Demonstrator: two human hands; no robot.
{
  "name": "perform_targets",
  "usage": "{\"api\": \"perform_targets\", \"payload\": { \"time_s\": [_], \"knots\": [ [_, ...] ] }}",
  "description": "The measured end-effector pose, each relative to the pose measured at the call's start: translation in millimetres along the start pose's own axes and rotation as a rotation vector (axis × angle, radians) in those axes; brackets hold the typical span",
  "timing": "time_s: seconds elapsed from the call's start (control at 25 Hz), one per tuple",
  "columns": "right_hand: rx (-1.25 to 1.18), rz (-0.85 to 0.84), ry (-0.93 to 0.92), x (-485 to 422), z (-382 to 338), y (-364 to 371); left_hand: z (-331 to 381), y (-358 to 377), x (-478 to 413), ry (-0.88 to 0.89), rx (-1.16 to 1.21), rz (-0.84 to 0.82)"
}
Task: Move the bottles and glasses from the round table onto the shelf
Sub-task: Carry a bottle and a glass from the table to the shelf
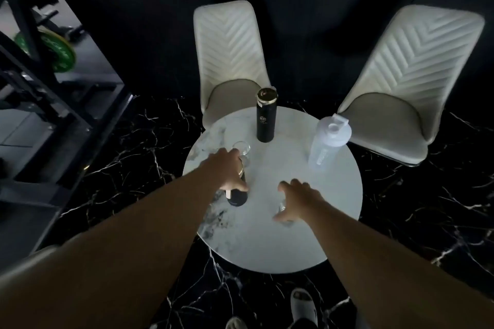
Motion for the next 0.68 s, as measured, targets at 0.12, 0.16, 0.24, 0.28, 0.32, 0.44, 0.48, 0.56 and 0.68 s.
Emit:
{"api": "perform_targets", "payload": {
  "time_s": [0.12,0.16,0.24,0.28,0.32,0.44,0.48,0.56,0.68],
  "knots": [
    [-0.007,-0.053,-0.002,1.8,2.7,23.4,-3.0,10.6,-4.2,0.02,0.011,0.074],
    [0.007,-0.076,-0.02,1.2,2.6,32.1,-4.5,14.2,-4.9,0.029,0.001,0.078],
    [0.052,-0.102,-0.081,-2.6,-2.0,25.0,-5.4,8.8,-5.9,0.049,0.003,0.059],
    [0.08,-0.121,-0.108,-3.4,-6.7,15.1,-7.0,2.6,-4.4,0.052,0.011,0.051],
    [0.103,-0.141,-0.131,-5.7,-11.9,5.0,-9.5,-6.7,-1.1,0.043,0.019,0.043],
    [0.146,-0.116,-0.224,-9.4,-36.0,-32.1,-20.8,-49.6,12.8,0.001,0.027,0.098],
    [0.148,-0.086,-0.273,-12.2,-46.9,-46.7,-25.3,-68.9,18.6,-0.011,0.028,0.128],
    [0.13,-0.037,-0.367,-17.4,-73.4,-80.0,-34.7,-109.1,34.2,-0.04,0.023,0.206],
    [0.139,0.03,-0.495,-25.9,-119.9,-133.4,-55.3,-165.7,63.8,-0.112,0.017,0.317]
  ]
}}
Point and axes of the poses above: each hand's wrist, its own x-axis away from the middle knuckle, its own y-axis out of the palm, z = x × y, the point moved 2 cm from there along -x, towards the middle knuckle, and after that the axes turned 12 degrees about x, right-handed, at the moved point
